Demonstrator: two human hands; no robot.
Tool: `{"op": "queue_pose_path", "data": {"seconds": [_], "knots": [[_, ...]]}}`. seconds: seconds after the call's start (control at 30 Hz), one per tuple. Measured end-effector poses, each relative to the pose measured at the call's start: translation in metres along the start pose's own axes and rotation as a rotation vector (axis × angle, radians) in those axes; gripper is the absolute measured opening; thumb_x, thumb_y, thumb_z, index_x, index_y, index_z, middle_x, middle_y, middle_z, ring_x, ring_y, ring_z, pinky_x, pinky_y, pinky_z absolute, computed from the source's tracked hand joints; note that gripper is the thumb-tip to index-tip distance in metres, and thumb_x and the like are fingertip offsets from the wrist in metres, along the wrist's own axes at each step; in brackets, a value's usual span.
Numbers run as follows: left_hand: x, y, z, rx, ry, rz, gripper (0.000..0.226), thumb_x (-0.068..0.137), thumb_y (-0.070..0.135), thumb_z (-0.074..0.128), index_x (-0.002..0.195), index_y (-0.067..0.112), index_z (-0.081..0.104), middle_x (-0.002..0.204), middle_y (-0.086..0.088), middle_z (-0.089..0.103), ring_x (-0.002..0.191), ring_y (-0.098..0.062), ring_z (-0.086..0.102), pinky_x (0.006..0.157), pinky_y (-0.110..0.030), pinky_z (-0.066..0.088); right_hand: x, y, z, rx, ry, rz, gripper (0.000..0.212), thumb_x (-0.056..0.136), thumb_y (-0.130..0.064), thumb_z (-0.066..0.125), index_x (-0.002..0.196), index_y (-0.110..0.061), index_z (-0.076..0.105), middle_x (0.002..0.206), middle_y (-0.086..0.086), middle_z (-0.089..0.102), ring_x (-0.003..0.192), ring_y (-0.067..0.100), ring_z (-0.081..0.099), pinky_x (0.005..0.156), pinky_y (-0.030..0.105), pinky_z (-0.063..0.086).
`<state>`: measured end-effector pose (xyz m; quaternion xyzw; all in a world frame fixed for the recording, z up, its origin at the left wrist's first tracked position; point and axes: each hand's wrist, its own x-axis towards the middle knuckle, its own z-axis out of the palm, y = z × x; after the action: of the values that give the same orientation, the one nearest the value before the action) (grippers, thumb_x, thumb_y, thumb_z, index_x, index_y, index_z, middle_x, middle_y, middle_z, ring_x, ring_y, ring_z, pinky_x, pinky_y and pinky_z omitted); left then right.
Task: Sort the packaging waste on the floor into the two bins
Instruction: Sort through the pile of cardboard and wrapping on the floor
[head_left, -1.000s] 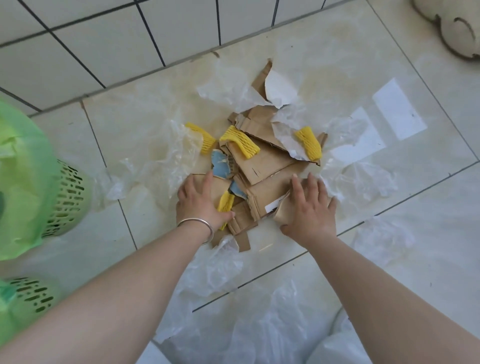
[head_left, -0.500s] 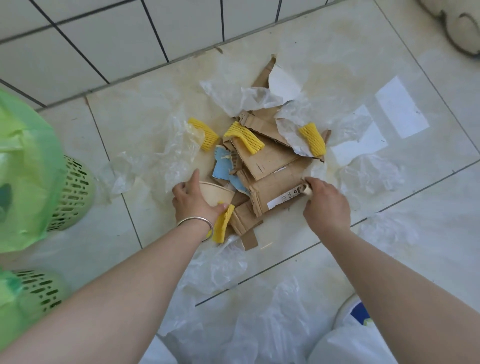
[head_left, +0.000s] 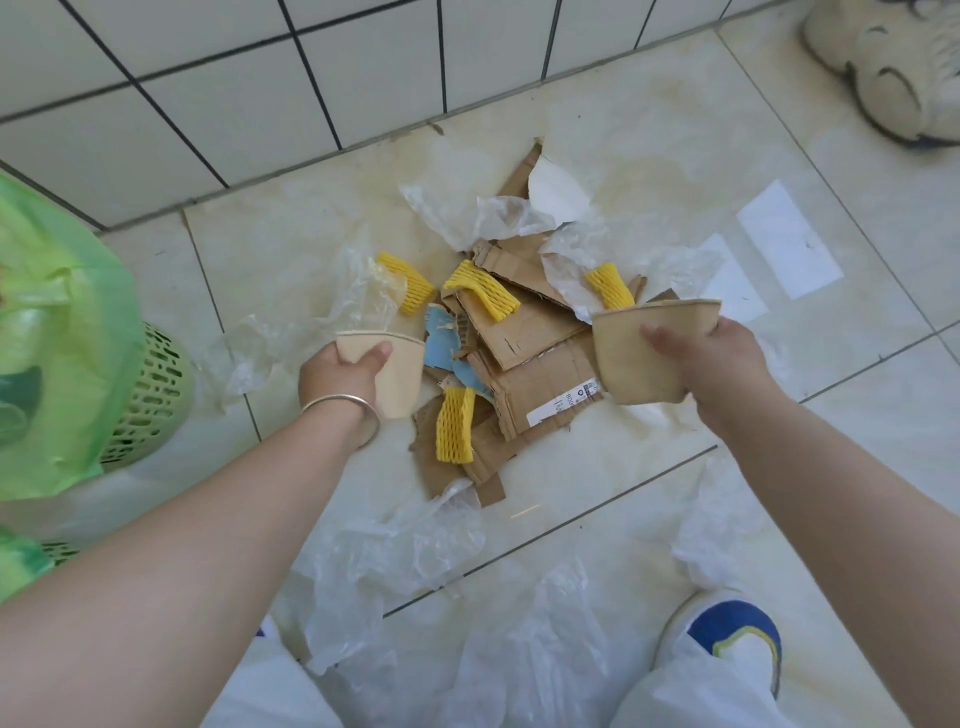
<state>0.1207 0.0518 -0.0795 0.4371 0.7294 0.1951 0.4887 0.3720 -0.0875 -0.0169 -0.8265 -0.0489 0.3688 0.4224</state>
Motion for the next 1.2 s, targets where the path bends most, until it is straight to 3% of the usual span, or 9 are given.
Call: {"op": "queue_pose_path", "data": {"seconds": [0.17,0.27,0.37,0.53,0.63,0.77,0.93,1.03,1.2], "knots": [[-0.001,0.019,0.002,-0.436,-0.075,-0.136,0.008,0.088,0.014,0.061,0.081,0.016,0.058,0.085,0.0,0.063,0.071,-0.013,0.058,0.078,-0.036,0.048,0.0,0.029,0.025,0.366,-0.24,0.395,0.036,0.087,-0.012,0.063,0.121,-0.007,0.055,0.115,0.01,0.065,0.099,0.028,0.064,0.083,0.046,0.05],[-0.006,0.028,0.016,-0.565,-0.267,-0.293,0.012,0.093,0.005,0.05,0.104,0.008,0.054,0.107,-0.008,0.061,0.079,-0.016,0.061,0.081,-0.038,0.047,-0.005,0.056,0.043,0.419,-0.236,0.538,0.033,0.09,-0.012,0.057,0.124,-0.011,0.053,0.125,0.014,0.061,0.111,0.032,0.059,0.086,0.051,0.048],[-0.012,0.024,0.03,-0.448,-0.329,-0.348,0.027,0.092,0.003,0.05,0.119,0.003,0.052,0.113,-0.012,0.059,0.095,-0.024,0.058,0.085,-0.04,0.047,-0.01,0.07,0.054,0.446,-0.159,0.617,0.03,0.09,-0.013,0.06,0.119,-0.012,0.054,0.123,0.012,0.061,0.113,0.031,0.058,0.09,0.049,0.048],[-0.013,0.007,0.047,-0.007,-0.453,-0.181,0.026,0.09,0.013,0.056,0.114,0.003,0.061,0.105,-0.011,0.063,0.1,-0.027,0.06,0.102,-0.045,0.045,-0.007,0.075,0.067,0.477,-0.125,0.568,0.04,0.086,-0.015,0.065,0.124,-0.011,0.054,0.116,0.011,0.063,0.101,0.029,0.06,0.09,0.045,0.05],[-0.012,0.006,0.054,0.078,-0.472,-0.133,0.021,0.089,0.019,0.059,0.108,0.011,0.065,0.108,-0.01,0.066,0.108,-0.029,0.061,0.102,-0.046,0.045,-0.003,0.073,0.069,0.479,-0.107,0.544,0.037,0.086,-0.015,0.066,0.121,-0.01,0.054,0.108,0.009,0.063,0.096,0.028,0.06,0.088,0.043,0.051],[-0.007,0.009,0.062,-0.019,-0.494,-0.165,0.011,0.088,0.015,0.059,0.08,0.022,0.063,0.102,-0.008,0.067,0.104,-0.027,0.061,0.103,-0.045,0.044,0.003,0.073,0.064,0.513,-0.135,0.508,0.029,0.087,-0.014,0.064,0.115,-0.012,0.055,0.093,0.003,0.064,0.096,0.025,0.059,0.093,0.041,0.048],[-0.01,0.015,0.064,-0.194,-0.531,-0.201,0.009,0.09,0.004,0.054,0.09,0.01,0.06,0.083,-0.003,0.062,0.078,-0.015,0.057,0.089,-0.035,0.048,0.009,0.073,0.058,0.609,-0.167,0.464,0.029,0.087,-0.011,0.062,0.115,-0.01,0.057,0.105,0.008,0.066,0.101,0.028,0.061,0.099,0.047,0.046],[-0.012,0.019,0.067,-0.258,-0.544,-0.21,0.016,0.09,0.001,0.052,0.081,0.013,0.059,0.085,-0.003,0.062,0.082,-0.017,0.058,0.084,-0.031,0.048,0.009,0.072,0.058,0.599,-0.177,0.457,0.03,0.087,-0.01,0.062,0.116,-0.009,0.056,0.111,0.011,0.065,0.107,0.031,0.06,0.1,0.05,0.045],[-0.016,0.021,0.068,-0.308,-0.567,-0.239,0.016,0.091,0.003,0.051,0.083,0.015,0.058,0.086,-0.003,0.062,0.079,-0.014,0.057,0.083,-0.032,0.048,0.013,0.063,0.055,0.498,-0.04,0.391,0.027,0.082,-0.011,0.069,0.107,-0.01,0.059,0.098,0.007,0.066,0.091,0.026,0.063,0.09,0.045,0.051]]}}
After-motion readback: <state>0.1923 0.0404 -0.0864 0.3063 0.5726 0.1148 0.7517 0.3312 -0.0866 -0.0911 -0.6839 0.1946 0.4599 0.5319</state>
